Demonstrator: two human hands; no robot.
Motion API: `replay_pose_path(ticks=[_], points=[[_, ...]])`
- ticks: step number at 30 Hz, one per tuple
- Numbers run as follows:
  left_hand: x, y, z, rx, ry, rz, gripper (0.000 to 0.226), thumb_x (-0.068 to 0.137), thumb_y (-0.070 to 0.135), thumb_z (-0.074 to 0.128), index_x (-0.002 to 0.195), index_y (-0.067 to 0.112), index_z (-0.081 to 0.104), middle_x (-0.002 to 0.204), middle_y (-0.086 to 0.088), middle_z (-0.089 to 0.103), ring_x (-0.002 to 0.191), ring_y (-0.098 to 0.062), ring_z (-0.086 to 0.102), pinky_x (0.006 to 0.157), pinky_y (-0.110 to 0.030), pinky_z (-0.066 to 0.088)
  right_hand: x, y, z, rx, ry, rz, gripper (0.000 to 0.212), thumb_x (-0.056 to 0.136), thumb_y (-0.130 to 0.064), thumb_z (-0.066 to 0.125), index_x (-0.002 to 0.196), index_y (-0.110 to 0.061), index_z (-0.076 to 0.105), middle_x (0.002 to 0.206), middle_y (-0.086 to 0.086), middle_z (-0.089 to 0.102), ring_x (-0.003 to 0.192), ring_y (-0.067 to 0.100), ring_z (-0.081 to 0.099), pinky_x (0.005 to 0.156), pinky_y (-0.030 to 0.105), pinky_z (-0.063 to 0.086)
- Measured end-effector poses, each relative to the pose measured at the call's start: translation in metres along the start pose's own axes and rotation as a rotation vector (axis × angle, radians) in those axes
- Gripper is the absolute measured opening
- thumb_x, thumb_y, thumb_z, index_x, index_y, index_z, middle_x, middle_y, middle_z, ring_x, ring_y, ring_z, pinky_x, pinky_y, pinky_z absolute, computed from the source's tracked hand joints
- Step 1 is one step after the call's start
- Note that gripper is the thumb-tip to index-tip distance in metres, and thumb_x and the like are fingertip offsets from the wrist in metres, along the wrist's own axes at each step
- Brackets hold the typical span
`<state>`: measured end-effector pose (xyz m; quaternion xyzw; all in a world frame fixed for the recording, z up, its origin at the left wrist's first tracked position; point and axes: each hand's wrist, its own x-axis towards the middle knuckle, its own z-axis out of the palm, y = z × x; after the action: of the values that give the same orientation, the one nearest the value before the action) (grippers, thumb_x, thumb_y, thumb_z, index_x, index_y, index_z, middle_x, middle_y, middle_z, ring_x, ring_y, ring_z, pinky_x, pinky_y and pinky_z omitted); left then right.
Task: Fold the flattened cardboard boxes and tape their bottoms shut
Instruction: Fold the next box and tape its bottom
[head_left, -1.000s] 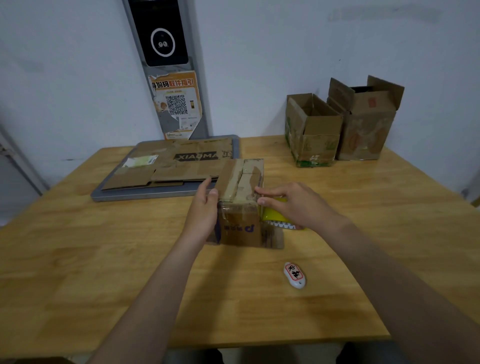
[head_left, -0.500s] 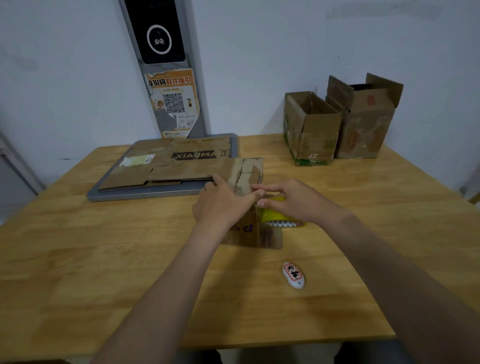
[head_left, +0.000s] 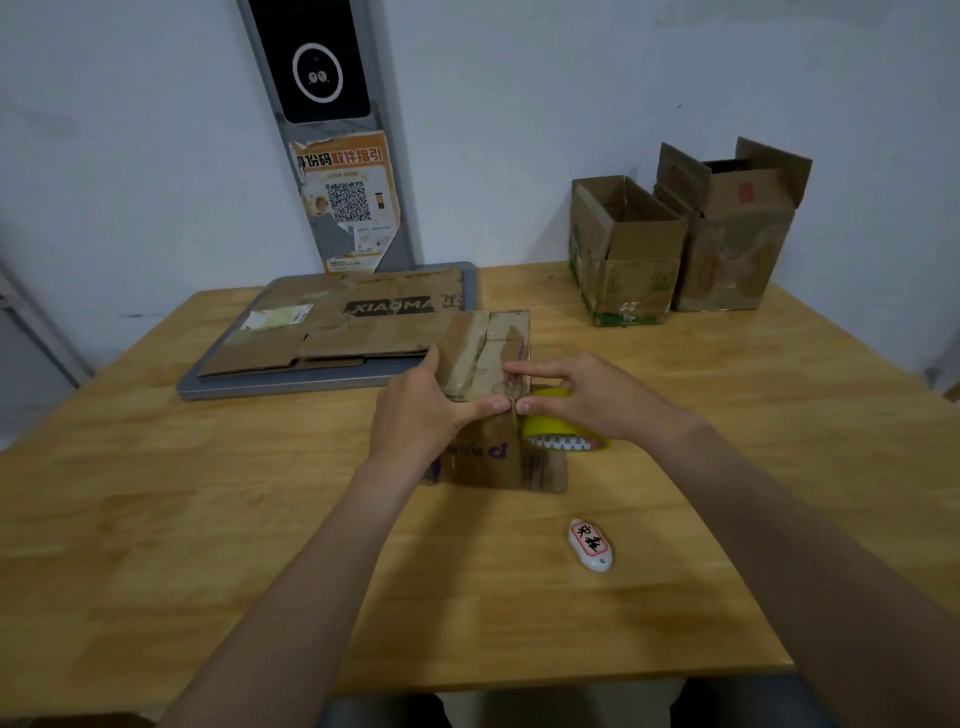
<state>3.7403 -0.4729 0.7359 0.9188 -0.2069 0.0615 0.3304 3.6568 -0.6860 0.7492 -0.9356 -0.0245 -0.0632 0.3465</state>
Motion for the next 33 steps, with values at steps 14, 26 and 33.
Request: replay_pose_path(ticks=[14, 26, 33], points=[[-0.006, -0.028, 0.003, -0.165, 0.088, 0.022, 0.086, 0.063, 0.066, 0.084, 0.140, 0.036, 0.061, 0.105, 0.027, 0.070, 0.101, -0.004, 0.068, 0.068, -0.007, 0.043, -0.002, 0.000, 0.008, -0.082, 0.075, 0.021, 0.043, 0.087, -0.066, 0.063, 0.118, -0.085, 0.040, 0.149, -0.017, 0.053, 0.122, 0.003, 0.059, 0.084, 0.043, 0.060], [-0.015, -0.053, 0.004, -0.275, -0.009, 0.129, 0.029, 0.110, 0.045, 0.036, 0.103, 0.043, 0.064, 0.082, 0.010, 0.071, 0.077, -0.004, 0.064, 0.063, -0.025, 0.048, -0.004, -0.003, 0.013, -0.071, 0.095, 0.031, 0.046, 0.088, -0.066, 0.062, 0.128, -0.078, 0.041, 0.150, -0.012, 0.053, 0.130, 0.013, 0.058, 0.095, 0.045, 0.057], [-0.023, -0.040, 0.005, -0.284, -0.153, 0.050, 0.066, 0.102, 0.045, 0.026, 0.164, 0.027, 0.010, 0.087, 0.013, 0.058, 0.079, -0.004, 0.056, 0.068, -0.025, 0.042, -0.010, -0.002, 0.012, -0.076, 0.075, 0.040, 0.046, 0.089, -0.067, 0.059, 0.130, -0.078, 0.040, 0.151, -0.017, 0.052, 0.114, 0.022, 0.069, 0.095, 0.047, 0.056]])
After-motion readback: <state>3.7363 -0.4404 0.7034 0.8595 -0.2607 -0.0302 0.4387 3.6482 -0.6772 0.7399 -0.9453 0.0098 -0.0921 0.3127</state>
